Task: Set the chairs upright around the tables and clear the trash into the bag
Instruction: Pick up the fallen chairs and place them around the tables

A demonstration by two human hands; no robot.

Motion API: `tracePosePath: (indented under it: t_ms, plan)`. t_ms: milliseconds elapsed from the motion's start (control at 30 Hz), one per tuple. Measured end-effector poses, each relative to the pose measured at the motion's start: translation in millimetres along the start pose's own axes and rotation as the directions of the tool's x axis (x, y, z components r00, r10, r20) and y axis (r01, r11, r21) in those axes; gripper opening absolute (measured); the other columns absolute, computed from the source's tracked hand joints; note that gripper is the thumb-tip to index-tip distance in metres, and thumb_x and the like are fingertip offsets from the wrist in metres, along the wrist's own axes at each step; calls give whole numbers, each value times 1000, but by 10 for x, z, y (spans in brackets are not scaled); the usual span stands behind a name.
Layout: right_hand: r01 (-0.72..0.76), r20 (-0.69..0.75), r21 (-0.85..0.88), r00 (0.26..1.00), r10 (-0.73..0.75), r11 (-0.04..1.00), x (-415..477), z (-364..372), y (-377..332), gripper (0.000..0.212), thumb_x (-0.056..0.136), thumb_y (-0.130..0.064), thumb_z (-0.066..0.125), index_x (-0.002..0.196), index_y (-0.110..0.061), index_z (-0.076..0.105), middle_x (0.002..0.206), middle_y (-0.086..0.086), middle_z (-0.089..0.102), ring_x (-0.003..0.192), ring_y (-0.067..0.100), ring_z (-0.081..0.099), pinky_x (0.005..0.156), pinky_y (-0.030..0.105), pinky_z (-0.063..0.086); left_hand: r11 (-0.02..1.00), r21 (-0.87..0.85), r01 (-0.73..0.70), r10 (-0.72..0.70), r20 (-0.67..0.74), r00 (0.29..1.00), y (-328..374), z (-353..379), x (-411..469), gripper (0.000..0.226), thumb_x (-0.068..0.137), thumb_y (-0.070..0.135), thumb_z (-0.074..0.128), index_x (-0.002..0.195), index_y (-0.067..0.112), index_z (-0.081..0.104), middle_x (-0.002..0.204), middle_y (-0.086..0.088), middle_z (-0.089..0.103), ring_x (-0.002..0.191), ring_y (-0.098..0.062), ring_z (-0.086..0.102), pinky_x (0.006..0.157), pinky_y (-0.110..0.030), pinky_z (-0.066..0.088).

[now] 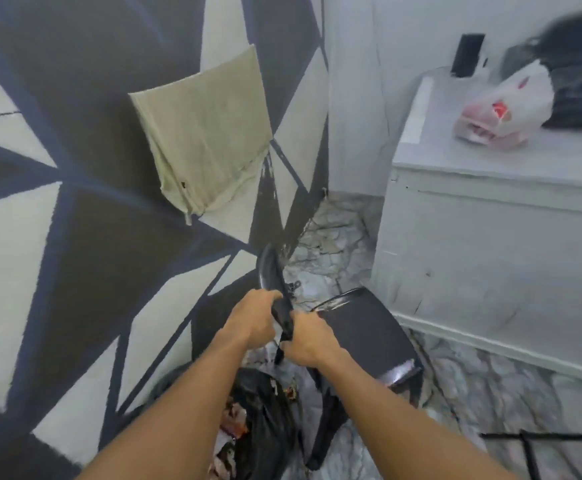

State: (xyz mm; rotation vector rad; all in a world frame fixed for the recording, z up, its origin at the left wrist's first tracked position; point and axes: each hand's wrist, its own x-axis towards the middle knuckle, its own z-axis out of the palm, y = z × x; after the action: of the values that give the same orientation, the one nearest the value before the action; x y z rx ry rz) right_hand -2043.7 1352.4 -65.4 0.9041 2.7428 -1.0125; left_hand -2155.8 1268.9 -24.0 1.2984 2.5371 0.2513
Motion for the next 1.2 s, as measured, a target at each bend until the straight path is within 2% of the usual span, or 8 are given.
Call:
tracePosePath:
  t_ms: [133,267,400,567,700,800,1000,1200]
  plan:
    - [-208,-32,62,977,210,976,412,331,-153,29,84,-12,65,111,-6,54,107,17,61,94,37,62,72,43,51,938,200,-285,268,107,958,-245,95,646,50,70,8,65,118,21,65,120,-1,63,117,-25,51,95,-42,46]
    - [-172,-94,5,981,172,985,297,46,16,17,85,-8,60,101,-9,58,95,15,59,87,36,60,69,43,47,747,360,-559,513,223,829,-347,137,1001,22,69,16,57,84,31,62,88,12,63,102,-16,50,84,-35,25]
    - [-269,-200,83,939,281,959,-232,-593,656,14,79,-7,58,84,-18,66,81,6,67,75,24,60,64,34,48,654,144,-742,712,212,669,363,14,1209,7,81,20,62,83,27,62,79,8,63,86,-21,58,85,-38,37]
    - [-424,-344,260,799,494,867,-1123,-980,1087,33,71,-2,61,52,-26,50,51,-6,43,50,10,41,56,28,37,555,78,-828,743,400,536,1303,17,996,30,88,48,66,82,18,67,73,1,60,76,-26,59,63,-33,40]
    - [-555,-332,106,763,555,825,-1405,-870,1117,17,78,-45,72,79,-30,64,67,-7,56,72,20,57,64,33,43,428,74,-901,815,399,420,1642,148,727,26,90,41,64,71,24,57,67,3,54,73,-26,58,63,-34,42]
    - [-541,-416,103,739,530,835,-1595,-904,1153,18,89,-42,66,100,-29,71,84,-1,65,90,24,61,70,32,38,375,110,-920,839,381,388,1893,88,657,31,88,42,65,68,22,53,66,5,54,71,-24,55,65,-35,45]
    - [-544,-634,132,596,493,828,-2063,-925,1120,28,88,-49,59,102,-27,70,89,2,71,86,24,63,79,39,51,249,112,-962,873,404,273,2467,-181,535,35,82,47,70,57,32,50,67,10,55,75,-17,55,63,-33,37]
    - [-646,-705,220,413,577,731,-2596,-704,1018,25,88,-47,61,103,-28,67,91,0,69,89,23,61,75,34,45,106,44,-993,873,474,114,2926,-31,131,31,82,45,73,61,31,55,69,9,58,72,-15,56,64,-34,44]
